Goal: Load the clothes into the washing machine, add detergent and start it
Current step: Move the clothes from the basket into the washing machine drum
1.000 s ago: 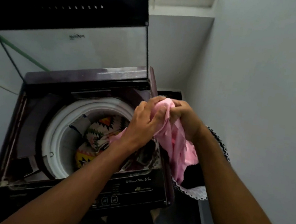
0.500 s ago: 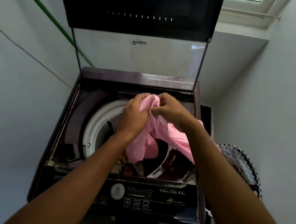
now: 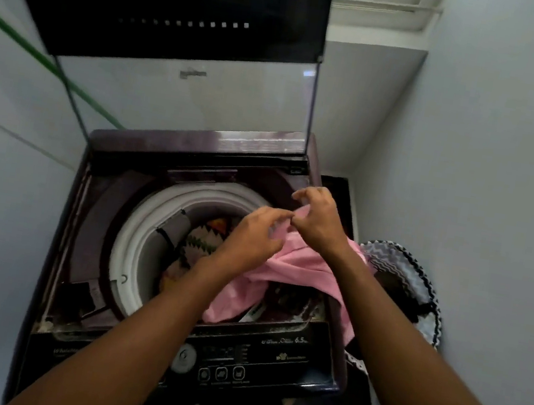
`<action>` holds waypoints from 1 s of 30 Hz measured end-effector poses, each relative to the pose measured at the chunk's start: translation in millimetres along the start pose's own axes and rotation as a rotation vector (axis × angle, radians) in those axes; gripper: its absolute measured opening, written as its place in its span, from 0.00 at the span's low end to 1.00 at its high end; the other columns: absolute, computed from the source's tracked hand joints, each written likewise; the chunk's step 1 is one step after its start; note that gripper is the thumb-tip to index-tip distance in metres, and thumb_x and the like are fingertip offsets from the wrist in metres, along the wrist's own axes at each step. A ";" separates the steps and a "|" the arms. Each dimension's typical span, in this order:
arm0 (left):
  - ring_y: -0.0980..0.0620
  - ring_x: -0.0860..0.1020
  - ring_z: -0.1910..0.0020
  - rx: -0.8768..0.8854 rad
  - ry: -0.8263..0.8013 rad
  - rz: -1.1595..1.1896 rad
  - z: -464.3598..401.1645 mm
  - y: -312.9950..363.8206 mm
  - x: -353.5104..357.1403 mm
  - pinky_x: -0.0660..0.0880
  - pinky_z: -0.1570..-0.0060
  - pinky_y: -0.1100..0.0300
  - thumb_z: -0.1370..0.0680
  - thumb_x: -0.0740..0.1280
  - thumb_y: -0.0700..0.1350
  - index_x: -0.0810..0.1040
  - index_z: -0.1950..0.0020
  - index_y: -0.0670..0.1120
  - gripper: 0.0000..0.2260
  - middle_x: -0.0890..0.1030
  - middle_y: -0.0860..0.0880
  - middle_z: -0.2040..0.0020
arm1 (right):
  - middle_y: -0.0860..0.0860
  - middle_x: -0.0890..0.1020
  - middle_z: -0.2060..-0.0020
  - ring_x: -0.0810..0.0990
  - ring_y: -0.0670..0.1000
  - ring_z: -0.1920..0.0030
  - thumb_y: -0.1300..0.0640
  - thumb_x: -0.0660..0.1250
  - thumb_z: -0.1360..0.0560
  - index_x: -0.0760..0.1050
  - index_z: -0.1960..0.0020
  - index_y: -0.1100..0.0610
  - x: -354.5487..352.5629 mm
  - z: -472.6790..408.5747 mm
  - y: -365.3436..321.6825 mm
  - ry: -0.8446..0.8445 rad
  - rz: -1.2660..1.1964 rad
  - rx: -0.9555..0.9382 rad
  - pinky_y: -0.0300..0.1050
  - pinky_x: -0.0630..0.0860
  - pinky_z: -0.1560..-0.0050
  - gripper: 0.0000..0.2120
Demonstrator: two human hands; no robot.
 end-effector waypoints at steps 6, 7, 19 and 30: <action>0.49 0.64 0.27 0.264 -0.259 -0.156 -18.7 51.8 73.8 0.63 0.27 0.48 0.33 0.80 0.54 0.70 0.26 0.52 0.38 0.67 0.48 0.26 | 0.56 0.75 0.33 0.73 0.57 0.33 0.66 0.65 0.28 0.70 0.29 0.55 -36.2 22.6 96.3 -0.091 -0.030 0.255 0.46 0.69 0.33 0.28; 0.48 0.63 0.26 0.286 -0.288 -0.236 -19.7 58.1 84.5 0.62 0.27 0.47 0.34 0.79 0.57 0.69 0.26 0.54 0.39 0.65 0.49 0.24 | 0.55 0.75 0.32 0.74 0.56 0.32 0.67 0.63 0.29 0.69 0.27 0.52 -32.6 29.3 114.5 -0.182 -0.037 0.279 0.48 0.71 0.33 0.31; 0.51 0.64 0.31 0.197 -0.300 -0.601 -29.3 62.7 121.9 0.58 0.34 0.40 0.35 0.74 0.61 0.66 0.27 0.59 0.38 0.68 0.53 0.32 | 0.55 0.81 0.41 0.80 0.58 0.42 0.59 0.73 0.31 0.74 0.35 0.50 5.7 67.6 145.6 -0.264 -0.004 0.202 0.43 0.73 0.49 0.25; 0.48 0.75 0.42 0.169 -0.125 -0.262 -33.6 61.9 97.5 0.74 0.44 0.43 0.31 0.71 0.55 0.78 0.36 0.54 0.24 0.77 0.52 0.43 | 0.58 0.82 0.65 0.79 0.62 0.62 0.54 0.58 0.31 0.73 0.64 0.55 -48.7 65.8 123.5 0.022 0.147 0.237 0.44 0.63 0.66 0.08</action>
Point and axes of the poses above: each hand's wrist, its own z-axis away from the middle knuckle, its own x-axis out of the palm, y = z × x, the point moved 7 cm from there along -z, towards the middle knuckle
